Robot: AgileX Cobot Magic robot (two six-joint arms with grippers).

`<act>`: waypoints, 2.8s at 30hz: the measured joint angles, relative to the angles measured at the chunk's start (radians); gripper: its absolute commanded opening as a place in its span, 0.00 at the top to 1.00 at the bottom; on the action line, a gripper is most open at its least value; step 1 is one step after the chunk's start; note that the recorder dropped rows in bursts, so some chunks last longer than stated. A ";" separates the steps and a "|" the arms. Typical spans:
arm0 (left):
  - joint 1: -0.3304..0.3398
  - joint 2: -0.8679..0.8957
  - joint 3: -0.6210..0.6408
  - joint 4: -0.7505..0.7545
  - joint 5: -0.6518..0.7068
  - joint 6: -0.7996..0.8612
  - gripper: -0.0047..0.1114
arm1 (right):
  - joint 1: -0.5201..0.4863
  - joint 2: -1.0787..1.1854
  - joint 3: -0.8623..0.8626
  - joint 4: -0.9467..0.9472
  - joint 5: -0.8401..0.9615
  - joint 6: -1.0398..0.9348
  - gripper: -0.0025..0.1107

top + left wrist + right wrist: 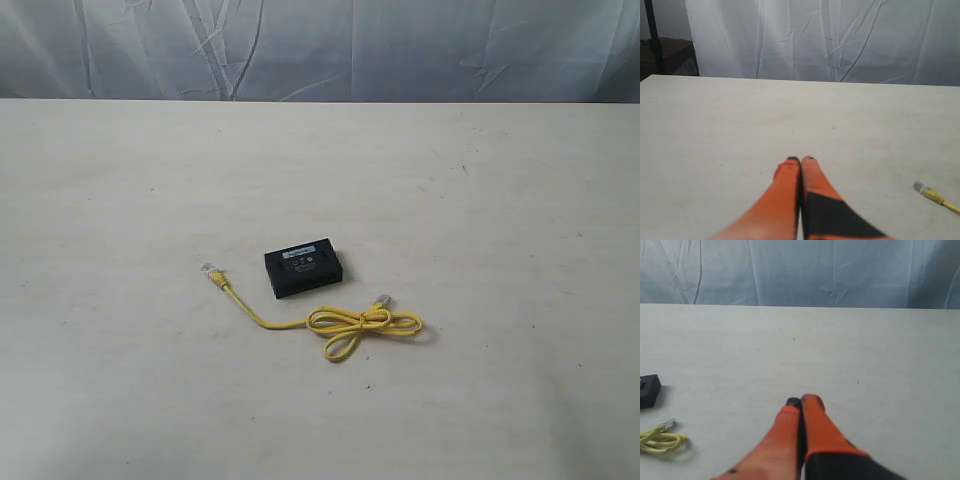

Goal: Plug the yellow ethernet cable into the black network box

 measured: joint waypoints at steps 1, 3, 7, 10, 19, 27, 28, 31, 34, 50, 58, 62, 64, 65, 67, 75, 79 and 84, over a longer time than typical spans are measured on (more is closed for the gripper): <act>0.000 0.000 0.000 0.000 0.000 0.000 0.96 | 0.000 0.000 0.000 0.000 -0.005 0.000 0.98; 0.000 0.000 0.000 0.000 0.000 0.000 0.96 | 0.000 0.000 0.000 0.000 -0.044 0.000 0.98; 0.000 0.000 0.000 0.000 0.000 0.000 0.96 | 0.000 0.000 0.000 0.000 -0.220 0.000 0.98; 0.000 0.000 0.000 0.000 0.000 0.000 0.96 | 0.000 0.000 0.000 0.000 -0.345 0.000 0.98; 0.000 0.000 0.000 0.000 0.000 0.000 0.96 | 0.000 -0.002 0.000 0.000 -0.570 -0.011 0.98; 0.000 0.000 0.000 0.000 0.000 0.000 0.96 | 0.000 0.057 -0.113 0.028 -0.343 -0.034 0.98; 0.000 0.000 0.000 0.000 0.000 0.000 0.96 | 0.000 0.090 -0.149 0.026 -0.288 -0.036 0.98; 0.000 0.000 0.000 0.000 0.000 0.000 0.96 | 0.000 0.216 -0.293 0.024 -0.070 -0.039 0.98; 0.000 0.000 0.000 0.000 0.000 0.000 0.96 | 0.000 0.365 -0.429 0.015 0.140 -0.040 0.98; 0.000 0.000 0.000 0.000 0.000 0.000 0.96 | 0.000 0.955 -0.544 0.171 0.210 -0.034 0.98; 0.000 0.000 0.000 0.000 0.000 0.000 0.96 | 0.165 1.160 -0.703 0.270 0.286 -0.074 0.98; 0.000 0.000 0.000 0.000 0.000 0.000 0.96 | 0.314 1.279 -0.790 0.288 0.294 -0.078 0.98; 0.000 0.000 0.000 0.000 0.000 0.000 0.96 | 0.394 1.358 -0.841 0.297 0.294 -0.080 0.98; 0.000 0.000 0.000 0.000 0.000 0.000 0.96 | 0.425 1.392 -0.863 0.300 0.296 -0.080 0.98; 0.000 0.000 0.000 0.000 0.000 0.000 0.96 | 0.498 1.481 -0.933 0.304 0.312 -0.080 0.98; 0.000 0.000 0.000 0.000 0.000 0.000 0.96 | 0.715 1.834 -1.242 0.225 0.423 -0.060 0.97; 0.000 0.000 0.000 0.000 0.000 0.000 0.96 | 0.768 1.969 -1.402 0.116 0.468 -0.004 0.88; 0.000 0.000 0.000 0.000 0.000 0.000 0.96 | 0.785 2.096 -1.558 0.077 0.491 0.014 0.77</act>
